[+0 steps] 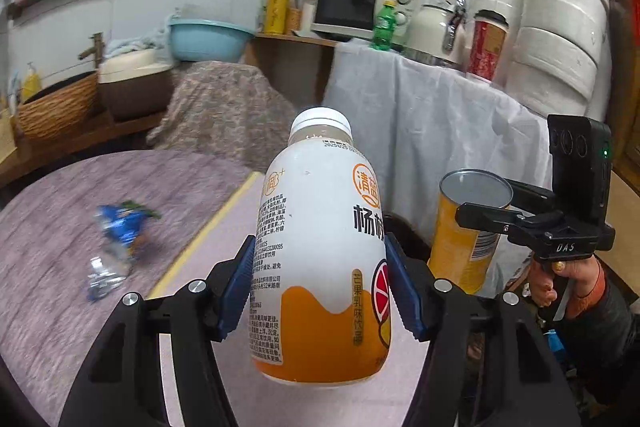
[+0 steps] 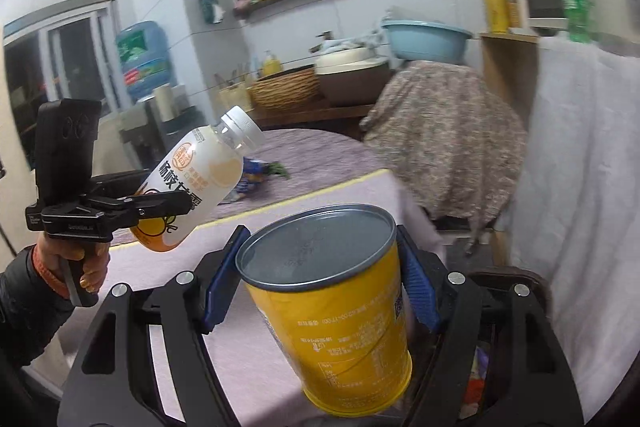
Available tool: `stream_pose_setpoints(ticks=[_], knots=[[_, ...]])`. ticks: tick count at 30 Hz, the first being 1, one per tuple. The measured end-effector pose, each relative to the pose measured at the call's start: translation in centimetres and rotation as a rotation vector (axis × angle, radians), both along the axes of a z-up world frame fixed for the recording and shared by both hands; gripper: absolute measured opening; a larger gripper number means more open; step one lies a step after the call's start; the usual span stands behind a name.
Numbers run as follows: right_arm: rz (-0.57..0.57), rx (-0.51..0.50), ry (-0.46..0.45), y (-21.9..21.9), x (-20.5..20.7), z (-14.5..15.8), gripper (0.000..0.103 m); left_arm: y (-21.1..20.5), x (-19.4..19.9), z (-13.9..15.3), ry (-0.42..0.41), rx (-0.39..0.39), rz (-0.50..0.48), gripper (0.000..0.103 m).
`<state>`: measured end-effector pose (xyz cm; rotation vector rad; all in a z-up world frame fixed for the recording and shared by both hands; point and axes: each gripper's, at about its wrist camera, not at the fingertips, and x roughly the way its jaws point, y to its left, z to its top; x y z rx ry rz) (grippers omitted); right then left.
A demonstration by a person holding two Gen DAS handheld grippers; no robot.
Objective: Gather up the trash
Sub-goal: 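Open both grippers over the bin to drop the bottle and can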
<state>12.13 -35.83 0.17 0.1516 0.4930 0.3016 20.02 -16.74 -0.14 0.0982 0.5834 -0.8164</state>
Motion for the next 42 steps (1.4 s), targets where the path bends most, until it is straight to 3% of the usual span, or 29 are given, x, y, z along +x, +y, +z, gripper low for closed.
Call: stream_pose_setpoints(ticks=[6,10,13,18,22,25,28,39,42], knots=[[-0.195,-0.035,0.033,-6.8,-1.8,-2.1,0.072,-7.3,0.6,-1.4,0.050,-0.005,-0.101,0.061],[-0.302,-0.013,0.115,-11.0,-1.0,-6.2,0.072,-11.7,0.6,-2.7,0.091,0.001,-0.140,0.061],[-0.387,0.013,0.213,-13.8,0.6,-11.1,0.072,-14.0,0.5,-3.8,0.116,0.019,-0.150,0.061],[-0.431,0.036,0.329,-15.1,3.2,-17.6,0.071,-17.7,0.5,-6.7,0.205,0.074,-0.134,0.061],[-0.447,-0.017,0.391,-14.9,4.6,-21.2,0.071,-19.9,0.2,-8.5,0.234,0.125,-0.128,0.061],[-0.467,0.000,0.421,-15.1,4.8,-22.9,0.070,-20.9,0.3,-9.7,0.256,0.144,-0.126,0.061],[-0.484,0.014,0.418,-15.2,4.4,-23.2,0.074,-21.5,0.7,-10.2,0.262,0.159,-0.108,0.061],[-0.623,-0.108,0.305,-14.8,-1.1,-20.5,0.079,-24.1,1.6,-11.4,0.306,0.192,-0.091,0.062],[-0.673,-0.170,0.302,-14.8,-2.1,-20.2,0.082,-24.5,1.5,-11.6,0.318,0.204,-0.097,0.069]])
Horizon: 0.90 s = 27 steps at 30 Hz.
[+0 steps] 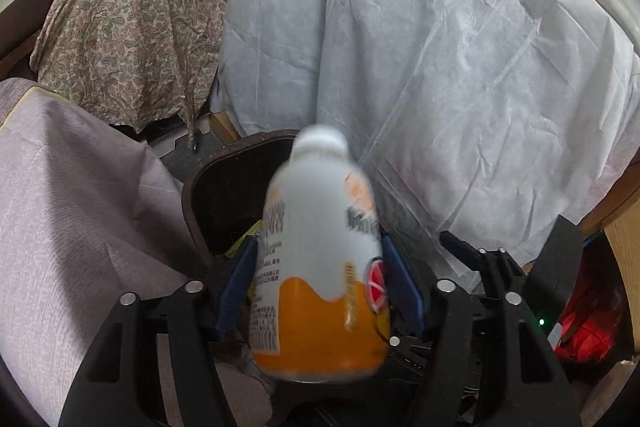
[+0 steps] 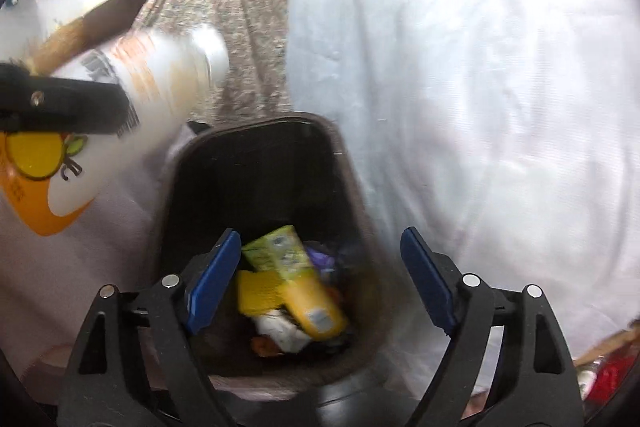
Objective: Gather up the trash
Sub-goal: 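Open both grippers over the bin to drop the bottle and can, then grasp the blue snack bag with the left gripper while the right grasps the green scrap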
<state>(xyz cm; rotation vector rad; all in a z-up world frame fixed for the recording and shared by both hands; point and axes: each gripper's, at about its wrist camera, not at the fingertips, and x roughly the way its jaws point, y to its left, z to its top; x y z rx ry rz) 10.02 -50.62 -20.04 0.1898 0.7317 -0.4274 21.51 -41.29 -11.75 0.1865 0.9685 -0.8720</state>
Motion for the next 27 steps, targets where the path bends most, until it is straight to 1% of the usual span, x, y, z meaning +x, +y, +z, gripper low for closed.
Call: stream_pose_setpoints(ticks=[1,3,7,10,13,14,16,18,19,21,23,27], knots=[[-0.013,-0.015,0.006,-0.1,-0.3,-0.1,0.082,0.1,-0.1,0.2,-0.006,-0.007,-0.001,0.076],[-0.044,-0.019,0.023,-0.5,-1.2,-0.1,0.083,0.5,-0.5,0.9,-0.027,-0.025,0.003,0.086],[-0.098,0.022,0.027,-1.5,-2.5,-0.2,0.083,1.3,-1.1,2.1,-0.041,-0.044,0.003,0.089],[-0.109,0.063,0.015,-1.4,-3.0,-0.2,0.083,2.6,-1.9,3.5,-0.103,-0.049,0.007,0.091],[-0.095,0.068,0.004,-0.6,-3.0,0.2,0.083,4.7,-2.8,5.3,-0.227,-0.028,0.044,0.093],[-0.087,0.067,-0.001,-0.3,-2.9,0.4,0.083,5.8,-3.2,6.2,-0.294,-0.022,0.070,0.094],[-0.070,0.066,-0.009,0.4,-2.8,0.8,0.083,7.8,-3.8,7.4,-0.401,-0.016,0.110,0.097],[-0.046,0.066,-0.017,1.3,-2.7,1.3,0.085,10.3,-4.4,8.5,-0.547,0.013,0.175,0.097],[-0.034,0.064,-0.020,1.7,-2.6,1.6,0.085,11.7,-4.4,8.9,-0.619,0.045,0.225,0.097],[-0.013,0.065,-0.028,2.6,-2.4,2.0,0.087,14.3,-3.9,9.4,-0.683,0.078,0.306,0.097],[0.006,0.078,-0.039,3.3,-2.4,2.4,0.088,17.0,-2.7,9.5,-0.685,0.101,0.383,0.097],[0.037,0.100,-0.055,4.7,-1.9,3.5,0.088,22.2,1.2,8.7,-0.618,0.177,0.551,0.097]])
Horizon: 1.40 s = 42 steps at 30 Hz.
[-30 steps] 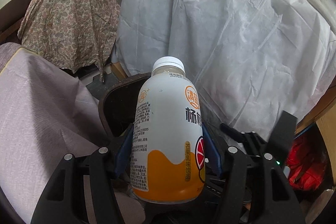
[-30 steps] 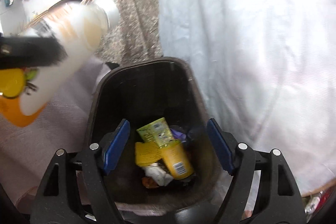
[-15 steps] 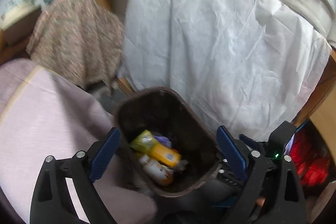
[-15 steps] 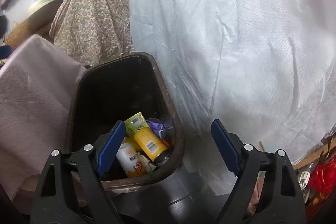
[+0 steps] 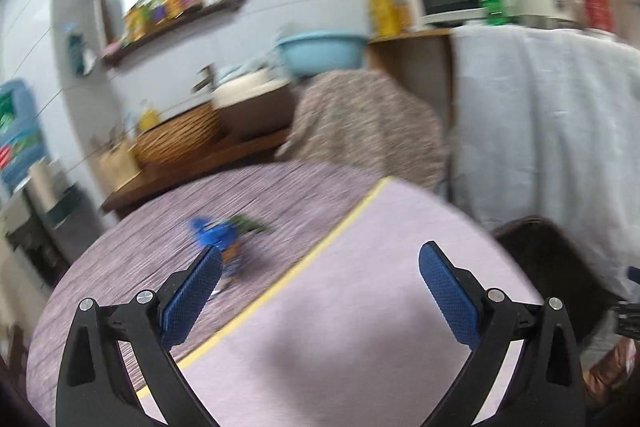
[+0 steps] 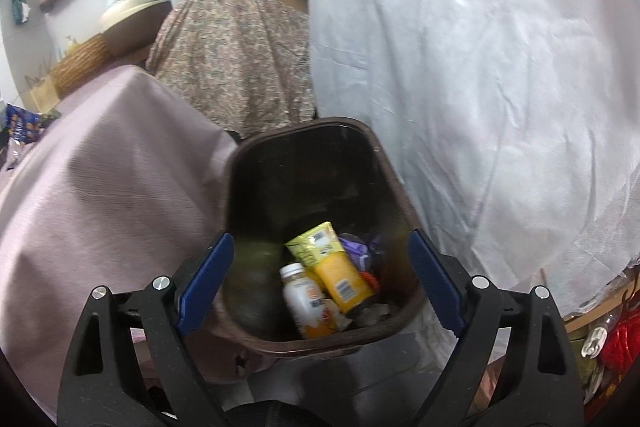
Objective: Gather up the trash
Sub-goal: 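Grasp the blue snack bag with the left gripper while the right grasps the green scrap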
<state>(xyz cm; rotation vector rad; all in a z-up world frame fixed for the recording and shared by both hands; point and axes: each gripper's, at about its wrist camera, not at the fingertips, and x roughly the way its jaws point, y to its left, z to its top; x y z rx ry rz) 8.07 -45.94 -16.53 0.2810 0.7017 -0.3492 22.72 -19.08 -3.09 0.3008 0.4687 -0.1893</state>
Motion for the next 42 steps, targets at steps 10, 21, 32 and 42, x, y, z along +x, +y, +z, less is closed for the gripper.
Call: stream_pose_setpoints(ticks=[10,21,32,42], knots=[[0.138,0.001,-0.077,5.2,1.8,5.4,0.088,4.8,9.0,-1.7,0.093,0.005,0.133,0.087],[0.652,-0.001,-0.145,16.7,10.3,11.7,0.088,14.2,6.8,-1.3,0.217,-0.293,0.131,0.014],[0.871,-0.046,0.032,30.0,27.6,11.4,0.078,19.7,3.3,0.6,0.150,-0.488,0.140,0.013],[0.808,-0.105,0.191,32.9,36.9,8.4,0.063,20.2,2.9,0.5,0.152,-0.499,0.136,0.013]])
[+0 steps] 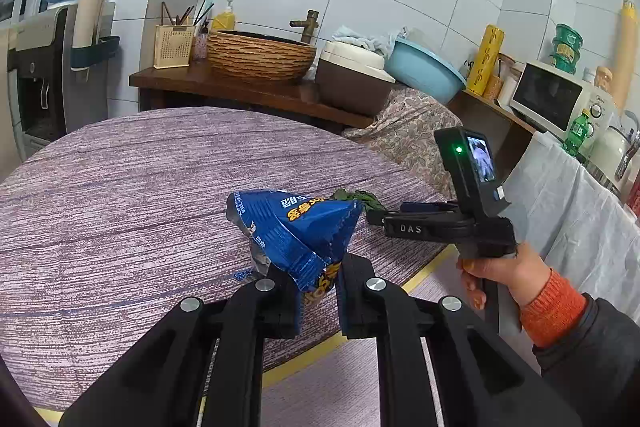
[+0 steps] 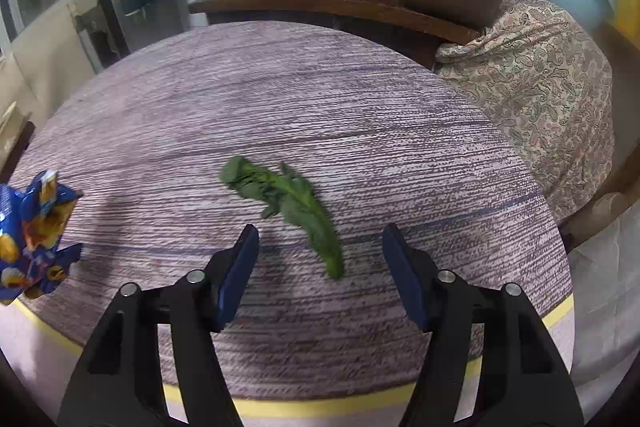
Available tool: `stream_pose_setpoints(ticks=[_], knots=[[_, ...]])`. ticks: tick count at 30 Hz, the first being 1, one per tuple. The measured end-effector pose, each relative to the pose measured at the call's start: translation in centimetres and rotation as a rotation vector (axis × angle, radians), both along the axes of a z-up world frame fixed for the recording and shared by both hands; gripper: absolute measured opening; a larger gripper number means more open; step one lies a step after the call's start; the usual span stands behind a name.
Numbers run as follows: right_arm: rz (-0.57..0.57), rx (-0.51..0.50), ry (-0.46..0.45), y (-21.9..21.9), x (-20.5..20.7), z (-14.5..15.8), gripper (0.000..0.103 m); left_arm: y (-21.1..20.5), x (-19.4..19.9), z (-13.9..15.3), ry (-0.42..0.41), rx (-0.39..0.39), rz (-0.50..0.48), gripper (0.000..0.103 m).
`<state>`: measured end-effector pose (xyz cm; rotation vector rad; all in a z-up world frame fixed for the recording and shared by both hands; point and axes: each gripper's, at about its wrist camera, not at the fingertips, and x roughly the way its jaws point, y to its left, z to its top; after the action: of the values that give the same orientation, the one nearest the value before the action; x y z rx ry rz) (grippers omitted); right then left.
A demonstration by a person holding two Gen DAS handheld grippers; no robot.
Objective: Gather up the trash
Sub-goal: 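Grasp the blue snack bag with the left gripper while the right grasps the green scrap, then carry the snack bag and green scrap over the bin and release them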
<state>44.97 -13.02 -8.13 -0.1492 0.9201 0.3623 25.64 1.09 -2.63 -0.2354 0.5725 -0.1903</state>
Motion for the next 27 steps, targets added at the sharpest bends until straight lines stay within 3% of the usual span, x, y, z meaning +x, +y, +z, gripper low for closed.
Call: stream_pose_setpoints(ticks=[3,5,9,12,19,27], knots=[[0.021,-0.015,-0.017,0.1,0.4,-0.3,0.062,0.0,0.1,-0.1,-0.001,0.006,0.007,0.013],[0.028,-0.013,-0.025,0.1,0.4,-0.3,0.057,-0.1,0.0,-0.1,-0.006,0.019,0.007,0.013],[0.049,-0.032,-0.050,0.7,0.0,-0.1,0.020,-0.4,-0.1,-0.1,-0.008,0.007,-0.007,0.013],[0.056,-0.048,-0.050,1.1,-0.5,0.0,0.010,-0.1,-0.1,-0.1,-0.012,0.004,0.002,0.013],[0.031,0.036,-0.093,-1.0,-4.7,1.5,0.010,0.2,0.0,-0.4,-0.012,0.011,0.009,0.013],[-0.051,0.127,-0.185,-9.4,-15.4,4.3,0.010,-0.7,-0.2,-0.7,-0.016,0.036,-0.013,0.013]])
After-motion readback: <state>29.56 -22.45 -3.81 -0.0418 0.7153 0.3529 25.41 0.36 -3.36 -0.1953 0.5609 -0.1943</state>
